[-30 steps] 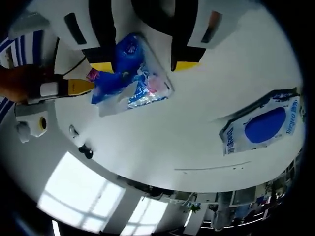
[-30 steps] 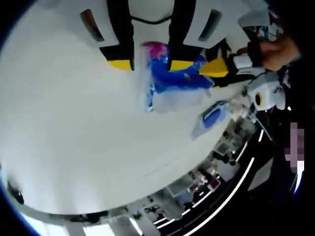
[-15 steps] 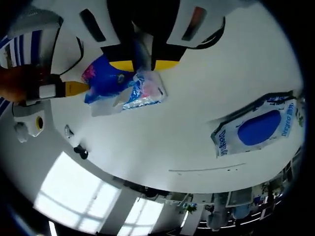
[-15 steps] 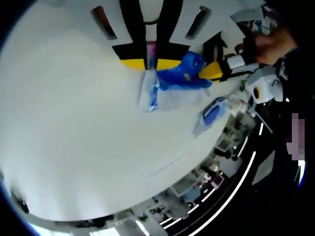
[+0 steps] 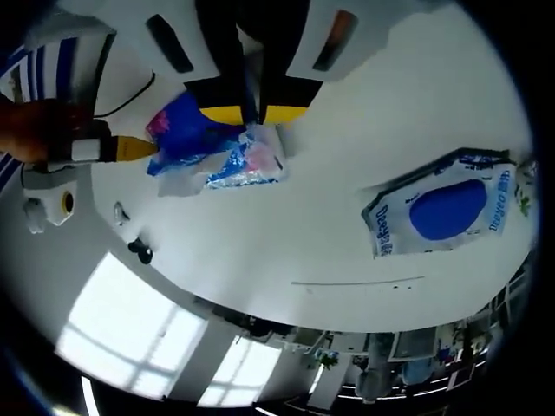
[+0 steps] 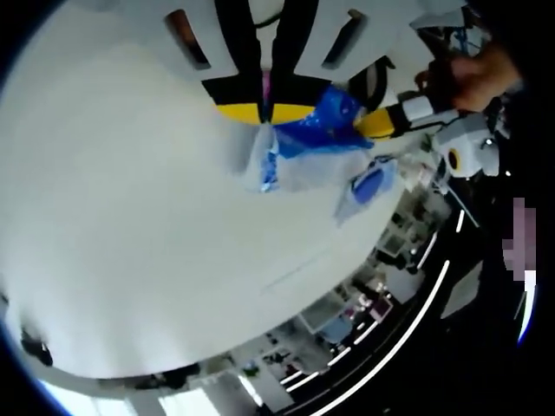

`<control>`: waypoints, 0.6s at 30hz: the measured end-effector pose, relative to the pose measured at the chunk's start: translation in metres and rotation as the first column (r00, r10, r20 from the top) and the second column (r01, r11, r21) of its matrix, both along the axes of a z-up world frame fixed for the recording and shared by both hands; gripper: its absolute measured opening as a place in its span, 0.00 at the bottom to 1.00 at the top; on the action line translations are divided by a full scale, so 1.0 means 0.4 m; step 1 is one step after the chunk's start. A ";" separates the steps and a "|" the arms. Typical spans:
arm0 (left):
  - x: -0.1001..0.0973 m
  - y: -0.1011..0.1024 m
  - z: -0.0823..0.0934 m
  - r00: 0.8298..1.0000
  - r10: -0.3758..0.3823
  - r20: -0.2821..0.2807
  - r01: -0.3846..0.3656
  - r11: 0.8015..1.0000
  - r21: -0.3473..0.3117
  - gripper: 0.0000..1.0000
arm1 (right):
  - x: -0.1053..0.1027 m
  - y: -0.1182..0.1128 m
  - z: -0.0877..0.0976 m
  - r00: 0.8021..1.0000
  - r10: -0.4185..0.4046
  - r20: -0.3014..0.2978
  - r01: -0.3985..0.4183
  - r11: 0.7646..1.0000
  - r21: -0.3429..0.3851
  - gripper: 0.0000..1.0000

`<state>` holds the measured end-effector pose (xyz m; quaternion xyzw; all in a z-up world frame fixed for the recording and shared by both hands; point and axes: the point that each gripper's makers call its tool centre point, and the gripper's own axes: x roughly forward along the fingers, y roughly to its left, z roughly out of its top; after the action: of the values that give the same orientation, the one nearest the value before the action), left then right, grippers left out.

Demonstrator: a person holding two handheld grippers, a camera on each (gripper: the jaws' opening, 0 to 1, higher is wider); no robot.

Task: Arrange the tabletop items into an orderly group along one side of the table until the central work area is clear of visible clutter.

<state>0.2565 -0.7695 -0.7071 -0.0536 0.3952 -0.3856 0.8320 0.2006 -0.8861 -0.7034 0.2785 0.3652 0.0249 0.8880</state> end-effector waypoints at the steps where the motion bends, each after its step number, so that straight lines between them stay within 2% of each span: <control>1: 0.010 -0.003 0.005 1.000 0.003 0.004 -0.003 1.000 -0.006 0.03 | 0.009 -0.004 0.006 1.000 -0.002 0.003 0.002 1.000 -0.003 0.00; 8: 0.062 -0.016 0.027 1.000 -0.004 0.016 0.004 1.000 -0.008 0.02 | 0.064 -0.016 0.024 1.000 -0.004 0.012 0.004 1.000 -0.013 0.00; 18: 0.144 -0.020 0.030 0.999 0.045 0.000 -0.045 0.999 -0.023 0.02 | 0.158 -0.028 0.038 1.000 0.025 0.013 -0.024 0.999 -0.029 0.00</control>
<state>0.3139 -0.7776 -0.6953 -0.0719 0.3890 -0.3713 0.8400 0.2637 -0.8974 -0.6884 0.2610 0.3632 0.0323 0.8938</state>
